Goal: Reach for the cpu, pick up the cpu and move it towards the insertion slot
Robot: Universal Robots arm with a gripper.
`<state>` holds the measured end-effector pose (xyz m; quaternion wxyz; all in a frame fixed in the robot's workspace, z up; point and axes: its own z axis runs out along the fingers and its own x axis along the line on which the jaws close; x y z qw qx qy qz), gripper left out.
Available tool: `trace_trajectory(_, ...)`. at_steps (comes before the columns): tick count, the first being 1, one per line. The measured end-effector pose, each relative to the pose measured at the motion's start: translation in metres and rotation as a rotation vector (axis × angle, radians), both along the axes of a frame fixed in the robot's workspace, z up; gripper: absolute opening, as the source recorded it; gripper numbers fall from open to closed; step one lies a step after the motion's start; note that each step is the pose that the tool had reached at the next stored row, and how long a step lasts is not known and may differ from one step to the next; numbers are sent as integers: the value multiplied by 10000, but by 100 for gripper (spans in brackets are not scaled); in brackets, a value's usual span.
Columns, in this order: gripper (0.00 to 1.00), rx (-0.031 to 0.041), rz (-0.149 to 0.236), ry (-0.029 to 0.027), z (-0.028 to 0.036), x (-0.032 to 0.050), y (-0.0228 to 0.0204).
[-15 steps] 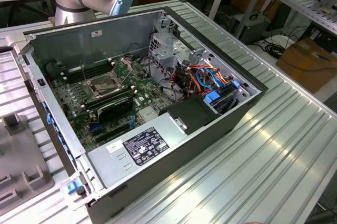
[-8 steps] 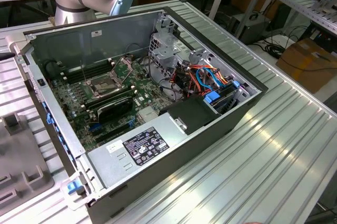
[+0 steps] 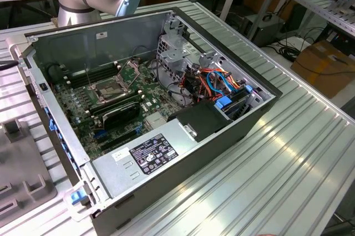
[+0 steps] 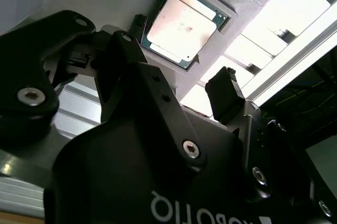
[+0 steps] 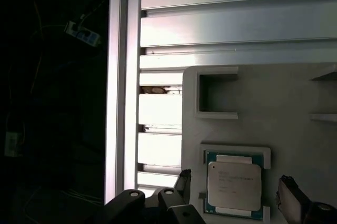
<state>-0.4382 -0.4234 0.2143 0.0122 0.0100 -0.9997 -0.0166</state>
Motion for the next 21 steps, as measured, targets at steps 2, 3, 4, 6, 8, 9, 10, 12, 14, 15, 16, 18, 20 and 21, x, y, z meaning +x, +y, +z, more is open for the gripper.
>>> trace_trajectory(2,74,-2,-1,-1,-23,1,0)
trace_trajectory(3,74,-4,-1,0,-51,1,0)
trace_trajectory(4,74,-4,0,0,-68,1,0)
trace_trajectory(6,74,-6,0,2,-84,1,0)
trace_trajectory(8,74,-4,-1,0,-86,1,0)
trace_trajectory(9,74,-4,0,1,-86,1,0)
trace_trajectory(10,74,-4,-1,0,-87,1,0)
trace_trajectory(12,74,-4,0,0,-87,1,0)
trace_trajectory(14,74,-4,0,0,-88,1,0)
trace_trajectory(15,74,-5,-1,0,-88,1,0)
trace_trajectory(16,74,-4,0,0,-88,1,0)
trace_trajectory(18,74,-3,0,-3,-94,1,0)
trace_trajectory(20,74,-2,-1,-3,-108,1,0)
trace_trajectory(21,74,-4,-1,-1,-126,1,-1)
